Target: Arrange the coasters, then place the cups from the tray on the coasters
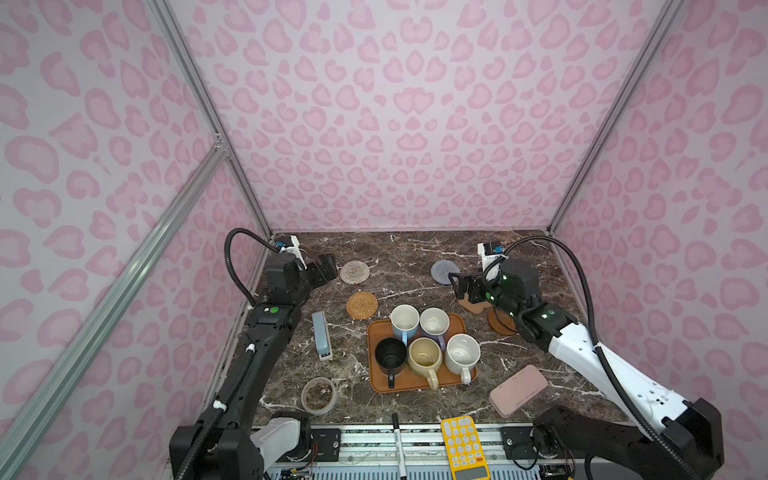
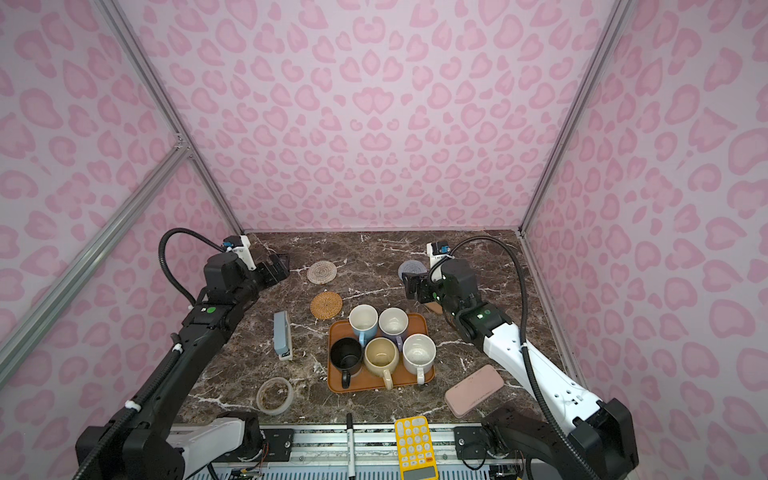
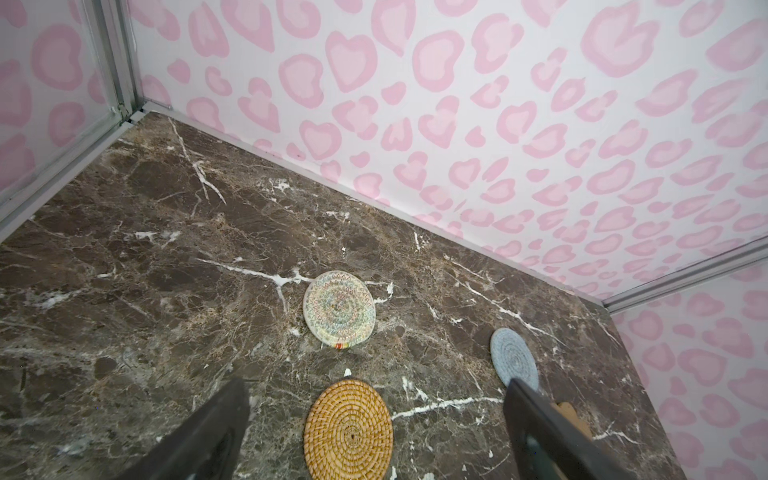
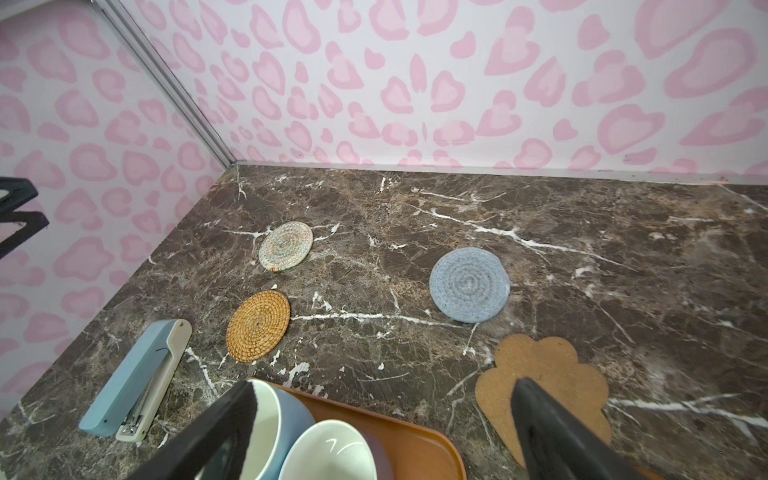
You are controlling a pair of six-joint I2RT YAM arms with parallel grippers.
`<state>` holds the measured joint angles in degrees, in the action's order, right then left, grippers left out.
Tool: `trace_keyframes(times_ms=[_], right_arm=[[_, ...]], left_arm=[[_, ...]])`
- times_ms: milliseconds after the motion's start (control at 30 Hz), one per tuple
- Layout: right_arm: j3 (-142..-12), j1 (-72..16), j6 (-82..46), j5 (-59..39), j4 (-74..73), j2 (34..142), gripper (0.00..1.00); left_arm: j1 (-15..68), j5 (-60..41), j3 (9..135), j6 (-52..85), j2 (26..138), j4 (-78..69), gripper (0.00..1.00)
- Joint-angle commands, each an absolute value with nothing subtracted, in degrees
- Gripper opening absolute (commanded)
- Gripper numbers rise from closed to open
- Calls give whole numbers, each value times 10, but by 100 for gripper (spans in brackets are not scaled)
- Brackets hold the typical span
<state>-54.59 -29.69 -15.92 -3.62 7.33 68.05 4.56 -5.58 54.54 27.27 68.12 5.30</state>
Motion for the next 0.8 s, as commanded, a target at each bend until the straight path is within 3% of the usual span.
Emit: trace_keyframes(times_ms=[0,500,767], right_arm=[[-573,-325,-145,-5,97,715,97],[-603,-365,-152,-32,80,805,98],[-648,-397,-154,-37,95,870,99]], left_arm=[[53,-46,592,265,733,92,97],[92,29,805,236,1051,255,98],[95,45,872,232,1143,291,98]])
